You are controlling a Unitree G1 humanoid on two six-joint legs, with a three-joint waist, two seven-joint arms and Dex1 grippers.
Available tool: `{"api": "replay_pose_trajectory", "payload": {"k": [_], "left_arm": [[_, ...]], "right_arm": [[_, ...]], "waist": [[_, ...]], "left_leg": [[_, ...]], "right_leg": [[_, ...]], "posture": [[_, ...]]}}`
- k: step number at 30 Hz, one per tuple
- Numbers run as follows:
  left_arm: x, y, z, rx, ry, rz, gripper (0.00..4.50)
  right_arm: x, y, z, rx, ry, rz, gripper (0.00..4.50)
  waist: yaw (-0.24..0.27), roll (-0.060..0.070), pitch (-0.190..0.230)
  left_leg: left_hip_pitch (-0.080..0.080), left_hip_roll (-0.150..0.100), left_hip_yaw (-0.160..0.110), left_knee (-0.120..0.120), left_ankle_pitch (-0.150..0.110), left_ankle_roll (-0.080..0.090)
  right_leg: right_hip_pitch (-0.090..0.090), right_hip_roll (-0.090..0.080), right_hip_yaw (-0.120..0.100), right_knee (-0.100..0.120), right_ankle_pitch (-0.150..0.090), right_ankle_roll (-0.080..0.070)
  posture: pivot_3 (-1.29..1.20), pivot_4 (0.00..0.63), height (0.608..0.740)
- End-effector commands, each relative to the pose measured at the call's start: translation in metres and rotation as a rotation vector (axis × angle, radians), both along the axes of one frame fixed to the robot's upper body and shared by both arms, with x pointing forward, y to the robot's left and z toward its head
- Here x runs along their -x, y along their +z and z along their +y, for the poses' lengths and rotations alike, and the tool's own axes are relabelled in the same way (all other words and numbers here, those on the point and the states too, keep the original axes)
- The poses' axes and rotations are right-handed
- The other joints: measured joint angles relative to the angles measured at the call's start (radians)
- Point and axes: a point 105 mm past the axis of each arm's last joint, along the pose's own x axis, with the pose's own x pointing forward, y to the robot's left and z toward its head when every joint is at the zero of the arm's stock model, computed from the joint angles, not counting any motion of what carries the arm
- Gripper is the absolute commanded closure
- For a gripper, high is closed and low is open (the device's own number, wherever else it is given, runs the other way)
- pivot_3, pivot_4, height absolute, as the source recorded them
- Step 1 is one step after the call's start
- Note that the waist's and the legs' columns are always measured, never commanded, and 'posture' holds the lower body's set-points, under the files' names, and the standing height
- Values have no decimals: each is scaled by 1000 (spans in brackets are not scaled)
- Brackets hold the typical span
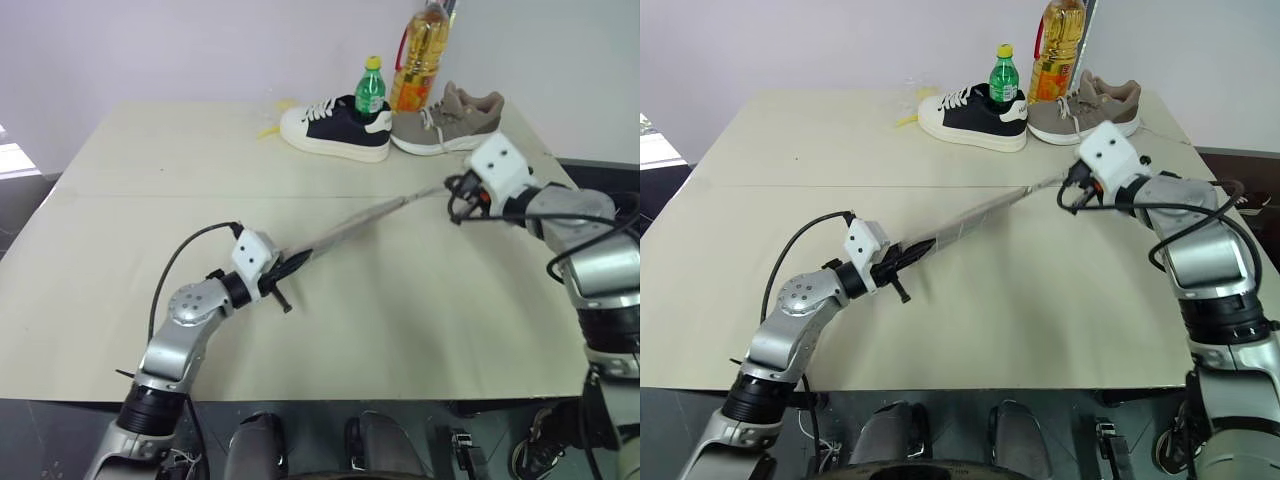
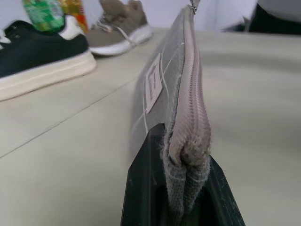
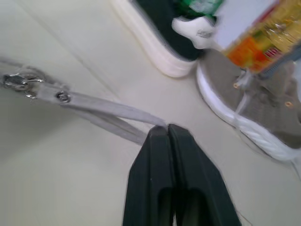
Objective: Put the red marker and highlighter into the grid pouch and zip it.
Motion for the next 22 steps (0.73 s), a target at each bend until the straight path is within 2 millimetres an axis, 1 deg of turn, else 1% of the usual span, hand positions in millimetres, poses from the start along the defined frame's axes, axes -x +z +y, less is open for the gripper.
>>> {"api": "replay_pose_trajectory", "payload": {"k": [1, 2, 4, 5, 6, 7, 9, 10, 12, 13, 14, 16, 18, 20, 22], "left_arm": [[12, 3, 5, -12, -49, 27, 3510], [15, 2, 7, -27, -51, 39, 3060], [19, -2, 12, -54, -47, 67, 1960], [22, -5, 15, -66, -43, 87, 1491], [26, -8, 21, -82, -31, 115, 1471], [32, -14, 30, -81, -7, 163, 1471], [40, -26, 58, -80, 92, 236, 1471], [42, -28, 67, -82, 126, 250, 1471], [39, -28, 95, -43, 261, 264, 1471], [39, -27, 103, -29, 299, 268, 1471], [39, -27, 118, -16, 369, 268, 1471], [39, -24, 139, 4, 463, 244, 1471], [39, -23, 150, 2, 516, 226, 1471], [41, -24, 160, 2, 560, 219, 1471], [41, -25, 165, 6, 581, 210, 1471]], "right_arm": [[32, -15, 12, 45, 207, 117, 3601], [40, -21, 13, 51, 249, 155, 3194], [52, -27, 13, 61, 296, 195, 2089], [56, -30, 12, 73, 313, 212, 1574], [61, -34, 9, 84, 325, 230, 1036], [66, -39, 5, 88, 330, 255, 568], [75, -44, -5, 33, 331, 309, 568], [77, -45, -8, 9, 330, 319, 568], [64, -41, -21, -48, 247, 263, 568], [60, -40, -25, -66, 221, 244, 568], [54, -39, -31, -94, 187, 216, 568], [44, -36, -40, -129, 135, 153, 568], [38, -35, -44, -165, 106, 111, 568], [33, -38, -47, -203, 82, 89, 568], [30, -41, -48, -221, 72, 76, 568]], "waist": [[3, 0, 0], [4, 0, 0], [4, 0, 0], [4, 0, 1], [3, 0, 1], [2, 0, 1], [-1, 0, 1], [-1, 0, 1], [1, 0, 2], [3, 0, 2], [4, 0, 2], [4, 0, 2], [5, -1, 2], [5, -1, 2], [5, -1, 2]], "left_leg": [[0, 0, 0, 0, 0, 0], [0, 0, 0, 0, 0, 0], [0, 0, 0, 0, 0, 0], [0, 0, -1, 0, 0, 0], [0, 1, -1, 0, 0, 0], [0, 1, -1, 0, 0, 0], [0, 2, -1, 0, 0, 0], [0, 2, -1, 0, 0, 0], [1, 2, -1, 0, 0, 0], [1, 2, -1, 0, 0, 0], [1, 2, -2, 1, 0, 0], [1, 2, -2, 1, 0, 0], [1, 2, -1, 1, 0, 0], [0, 1, -1, 1, 0, 0], [0, 1, -1, 0, 0, 0]], "right_leg": [[0, -1, 0, 0, 0, 0], [0, -1, 0, 0, 0, 0], [0, -1, 0, -1, 0, 0], [0, -1, 0, -1, 0, 0], [0, -2, 0, 0, 0, 0], [0, -2, 0, -1, 0, 0], [0, -2, 0, -1, 0, 0], [0, -2, 0, -1, 0, 0], [0, -2, 0, -1, 0, -1], [-1, -2, 0, -1, 0, -1], [-4, -2, 0, -1, -2, -4], [-3, -2, 0, -2, -2, -5], [-3, -3, 0, -2, -2, -5], [-3, -3, 0, -2, -1, -5], [-2, -3, 0, -2, -1, -3]], "posture": [[0, 150, 705], [0, 150, 705], [0, 150, 705], [0, 150, 705], [0, 150, 705], [0, 150, 705], [0, 150, 705], [0, 150, 705], [0, 150, 705], [0, 150, 705], [0, 150, 705], [0, 150, 705], [0, 150, 705], [0, 150, 705], [0, 150, 705]]}}
